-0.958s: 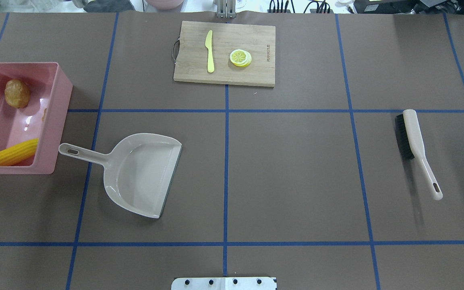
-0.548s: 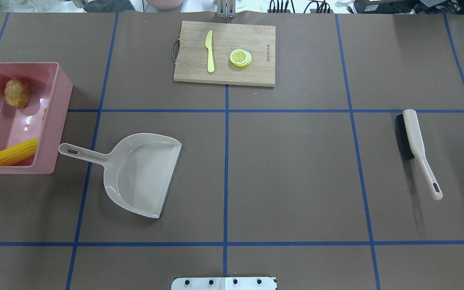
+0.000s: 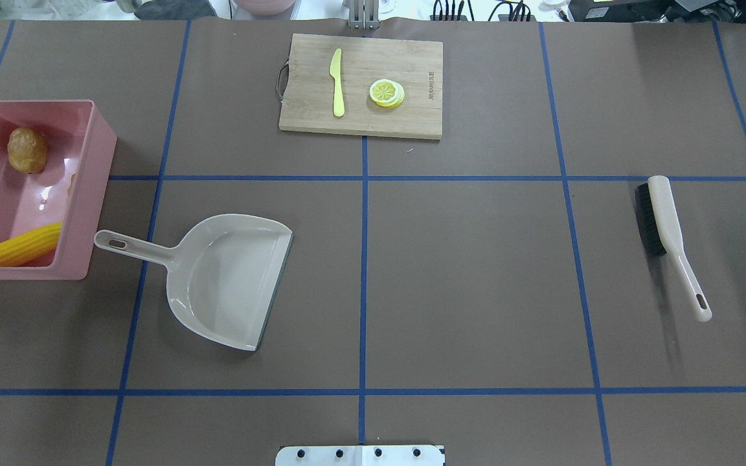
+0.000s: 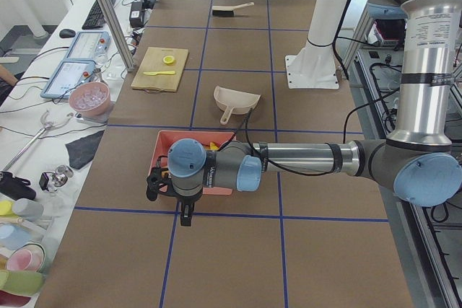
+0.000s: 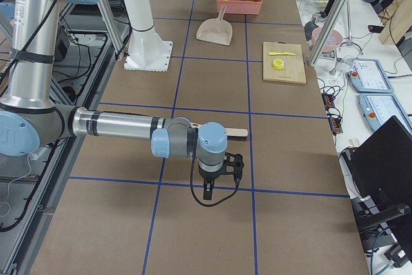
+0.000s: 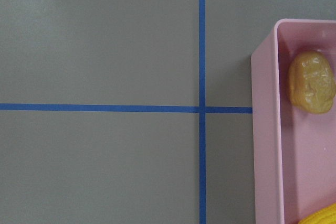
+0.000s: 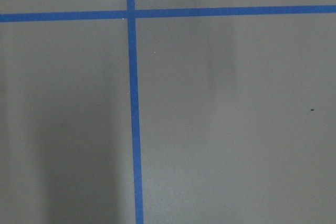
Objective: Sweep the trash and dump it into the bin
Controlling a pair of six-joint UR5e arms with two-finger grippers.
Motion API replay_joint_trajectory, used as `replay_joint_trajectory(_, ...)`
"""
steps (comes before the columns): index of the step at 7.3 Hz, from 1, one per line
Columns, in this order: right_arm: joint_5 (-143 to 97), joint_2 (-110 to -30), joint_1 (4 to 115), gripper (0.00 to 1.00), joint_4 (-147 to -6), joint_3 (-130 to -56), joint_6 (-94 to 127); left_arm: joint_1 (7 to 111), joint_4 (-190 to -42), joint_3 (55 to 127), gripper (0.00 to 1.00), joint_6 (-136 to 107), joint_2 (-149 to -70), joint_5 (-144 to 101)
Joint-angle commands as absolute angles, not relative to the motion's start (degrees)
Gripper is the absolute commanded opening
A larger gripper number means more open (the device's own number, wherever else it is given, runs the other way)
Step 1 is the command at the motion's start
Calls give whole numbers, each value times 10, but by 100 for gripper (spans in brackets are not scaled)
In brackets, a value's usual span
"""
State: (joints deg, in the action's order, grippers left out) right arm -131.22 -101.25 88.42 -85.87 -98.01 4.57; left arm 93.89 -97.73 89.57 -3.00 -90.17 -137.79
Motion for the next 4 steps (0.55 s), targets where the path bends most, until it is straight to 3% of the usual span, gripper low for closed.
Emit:
replay_joint_trajectory(1,-1312,-1013,884,100,-859,-976,46,938,-977,897,99,-30,-903,-1372)
replay_joint_trajectory(4,-1312,-1013,884,100,-859,-976,46,935,-978,897,99,-30,-904,-1369)
